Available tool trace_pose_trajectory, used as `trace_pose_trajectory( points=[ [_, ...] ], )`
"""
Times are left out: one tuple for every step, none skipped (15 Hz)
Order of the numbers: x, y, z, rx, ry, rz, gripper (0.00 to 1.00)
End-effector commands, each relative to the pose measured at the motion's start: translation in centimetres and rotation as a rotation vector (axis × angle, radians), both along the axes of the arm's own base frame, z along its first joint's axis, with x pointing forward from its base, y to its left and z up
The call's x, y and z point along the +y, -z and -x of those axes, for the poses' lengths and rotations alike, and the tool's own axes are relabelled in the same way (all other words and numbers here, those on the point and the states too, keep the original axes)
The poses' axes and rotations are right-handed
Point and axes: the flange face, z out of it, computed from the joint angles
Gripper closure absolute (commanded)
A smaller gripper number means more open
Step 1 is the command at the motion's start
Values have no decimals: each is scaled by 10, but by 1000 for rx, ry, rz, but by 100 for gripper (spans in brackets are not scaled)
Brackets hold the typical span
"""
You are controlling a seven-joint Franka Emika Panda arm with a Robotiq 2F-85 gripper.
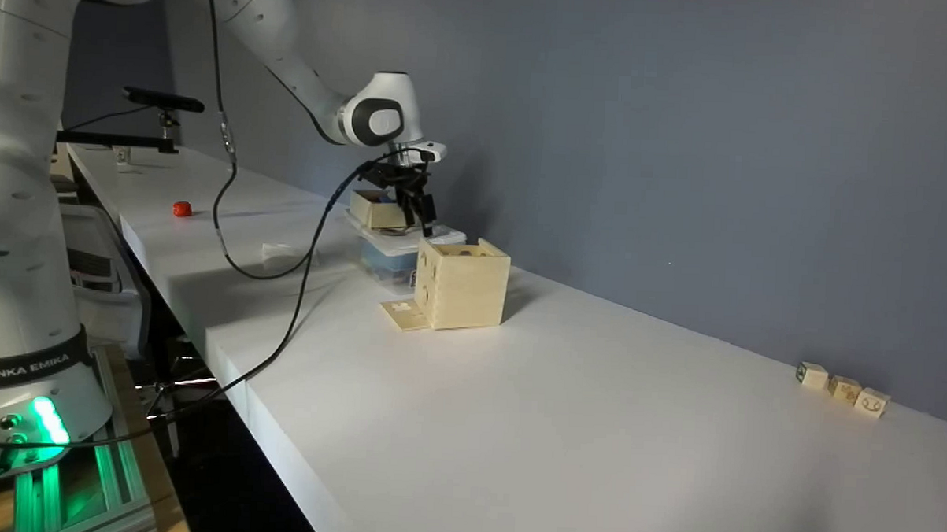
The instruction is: Move the wooden cube to the left, put the paper towel on the table and put the spoon in the cube
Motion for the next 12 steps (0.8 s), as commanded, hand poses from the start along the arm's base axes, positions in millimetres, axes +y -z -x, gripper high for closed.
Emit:
trace_pose_trajectory(
  points=[
    [-6,14,-3,47,-4,37,0],
    [-6,18,-3,55,-7,43,0],
    [-6,20,-3,60,-12,52,0],
    [-7,21,-3,70,-13,70,0],
    [-9,20,-2,73,-7,90,0],
    [-13,14,-1,63,1,101,0],
    [-16,9,0,52,6,106,0],
    [-18,4,0,30,4,102,25],
    [-18,3,0,26,1,99,26],
    [-17,2,0,25,-3,93,34],
    [-17,1,0,23,-2,92,41],
    [-16,0,0,20,-5,88,48]
  ],
)
